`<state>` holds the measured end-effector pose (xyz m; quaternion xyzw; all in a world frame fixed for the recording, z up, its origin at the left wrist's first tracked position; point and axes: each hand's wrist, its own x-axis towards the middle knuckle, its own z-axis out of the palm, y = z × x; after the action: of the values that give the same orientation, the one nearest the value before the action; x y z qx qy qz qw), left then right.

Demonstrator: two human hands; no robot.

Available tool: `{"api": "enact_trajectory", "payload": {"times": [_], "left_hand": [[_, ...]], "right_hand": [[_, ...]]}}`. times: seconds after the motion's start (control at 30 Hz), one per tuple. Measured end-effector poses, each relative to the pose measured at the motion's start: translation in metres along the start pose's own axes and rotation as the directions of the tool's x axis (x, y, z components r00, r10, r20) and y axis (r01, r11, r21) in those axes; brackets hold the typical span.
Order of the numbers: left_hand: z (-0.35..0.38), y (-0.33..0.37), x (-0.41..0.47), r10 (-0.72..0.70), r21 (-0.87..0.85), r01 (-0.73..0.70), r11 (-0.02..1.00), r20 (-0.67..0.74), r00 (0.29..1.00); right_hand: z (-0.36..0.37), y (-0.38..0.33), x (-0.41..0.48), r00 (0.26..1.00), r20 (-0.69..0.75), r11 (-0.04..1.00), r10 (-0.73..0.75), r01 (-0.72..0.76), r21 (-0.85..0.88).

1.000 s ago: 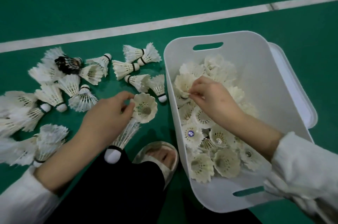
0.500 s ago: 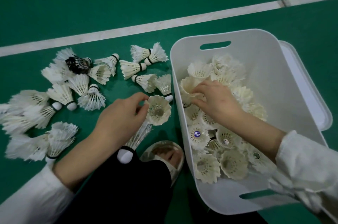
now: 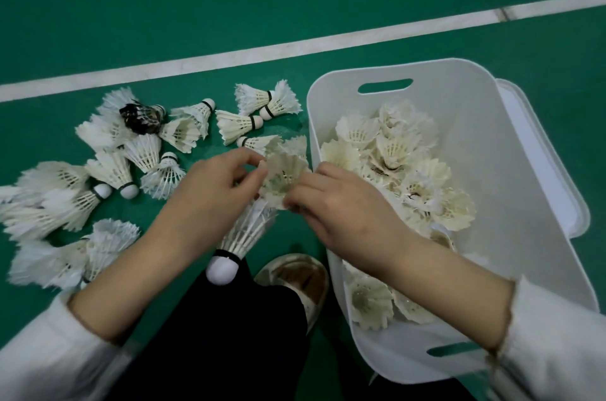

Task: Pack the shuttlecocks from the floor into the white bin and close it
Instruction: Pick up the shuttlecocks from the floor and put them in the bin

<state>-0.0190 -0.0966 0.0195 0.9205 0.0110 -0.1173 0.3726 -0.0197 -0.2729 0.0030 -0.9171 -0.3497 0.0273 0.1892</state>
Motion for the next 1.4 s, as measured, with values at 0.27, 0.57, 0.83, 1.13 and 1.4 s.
{"api": "enact_trajectory", "payload": {"times": [0.27, 0.57, 0.83, 1.13, 1.4], "left_hand": [[-0.021, -0.017, 0.005, -0.122, -0.145, 0.106, 0.984, -0.105, 0.987], [0.000, -0.013, 0.000, 0.106, 0.055, -0.101, 0.993, -0.083, 0.991], [-0.001, 0.003, -0.006, 0.331, 0.174, -0.314, 0.934, -0.083, 0.940], [0.002, 0.012, -0.004, 0.456, 0.201, -0.437, 0.877, -0.055, 0.888], [-0.007, 0.016, -0.004, 0.528, 0.112, -0.517, 0.848, -0.102, 0.843]], "right_hand": [[-0.084, 0.042, -0.016, 0.781, -0.211, 0.735, 0.588, -0.408, 0.542], [-0.013, 0.055, -0.064, 0.762, 0.265, 0.771, 0.590, -0.630, 0.094], [-0.019, 0.054, -0.067, 0.807, 0.242, 0.824, 0.539, -0.564, 0.045], [-0.059, 0.013, -0.013, 0.969, -0.077, 0.897, 0.234, -0.185, 0.402], [-0.037, 0.020, 0.006, 0.986, -0.085, 0.950, 0.145, -0.115, 0.289]]}}
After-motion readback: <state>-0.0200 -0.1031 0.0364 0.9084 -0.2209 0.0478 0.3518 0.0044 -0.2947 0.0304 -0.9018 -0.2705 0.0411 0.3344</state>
